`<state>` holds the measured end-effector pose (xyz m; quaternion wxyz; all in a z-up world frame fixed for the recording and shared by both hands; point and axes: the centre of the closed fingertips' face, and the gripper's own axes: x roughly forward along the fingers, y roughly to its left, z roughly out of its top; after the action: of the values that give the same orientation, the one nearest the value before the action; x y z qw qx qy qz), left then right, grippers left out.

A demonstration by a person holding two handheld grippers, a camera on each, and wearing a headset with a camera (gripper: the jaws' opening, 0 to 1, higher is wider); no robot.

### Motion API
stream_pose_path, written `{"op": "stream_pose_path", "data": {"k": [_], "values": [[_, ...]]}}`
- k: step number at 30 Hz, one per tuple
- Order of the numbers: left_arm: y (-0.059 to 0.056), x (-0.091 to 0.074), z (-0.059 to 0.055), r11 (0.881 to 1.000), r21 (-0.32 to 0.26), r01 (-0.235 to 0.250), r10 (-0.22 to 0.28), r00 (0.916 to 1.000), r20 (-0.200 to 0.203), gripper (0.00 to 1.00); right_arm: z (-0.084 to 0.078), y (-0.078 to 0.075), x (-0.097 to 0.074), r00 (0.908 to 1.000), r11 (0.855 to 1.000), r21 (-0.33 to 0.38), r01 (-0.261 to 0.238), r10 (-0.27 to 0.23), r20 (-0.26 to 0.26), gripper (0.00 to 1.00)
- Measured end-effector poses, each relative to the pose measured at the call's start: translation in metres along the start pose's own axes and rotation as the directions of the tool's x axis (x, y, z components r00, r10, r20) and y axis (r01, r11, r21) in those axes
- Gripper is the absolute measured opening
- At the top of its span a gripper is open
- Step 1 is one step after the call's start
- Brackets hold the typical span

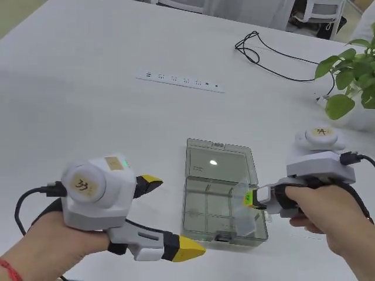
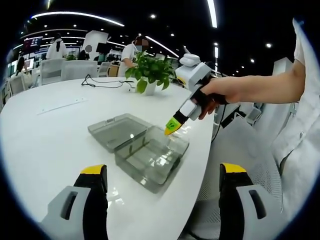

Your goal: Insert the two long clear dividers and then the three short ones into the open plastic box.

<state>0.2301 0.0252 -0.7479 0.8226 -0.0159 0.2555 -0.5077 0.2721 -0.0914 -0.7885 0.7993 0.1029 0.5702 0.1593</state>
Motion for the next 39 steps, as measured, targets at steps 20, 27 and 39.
{"op": "stream_pose_path", "data": {"k": [20, 27, 39], "values": [[0.000, 0.003, -0.002, 1.000, 0.004, 0.003, -0.002, 0.9999, -0.010, 0.96, 0.000, 0.006, 0.006, 0.9998, 0.999, -0.045, -0.022, 0.022, -0.005, 0.08], [0.001, 0.002, -0.001, 1.000, 0.005, -0.002, 0.003, 0.9999, -0.012, 0.96, -0.001, 0.006, 0.015, 0.9987, 0.995, -0.087, -0.049, 0.048, -0.018, 0.09], [0.004, 0.000, -0.002, 1.000, 0.000, -0.016, 0.016, 0.9997, -0.020, 0.96, -0.004, 0.001, 0.025, 0.9962, 0.991, -0.102, -0.085, 0.083, -0.028, 0.10]]}}
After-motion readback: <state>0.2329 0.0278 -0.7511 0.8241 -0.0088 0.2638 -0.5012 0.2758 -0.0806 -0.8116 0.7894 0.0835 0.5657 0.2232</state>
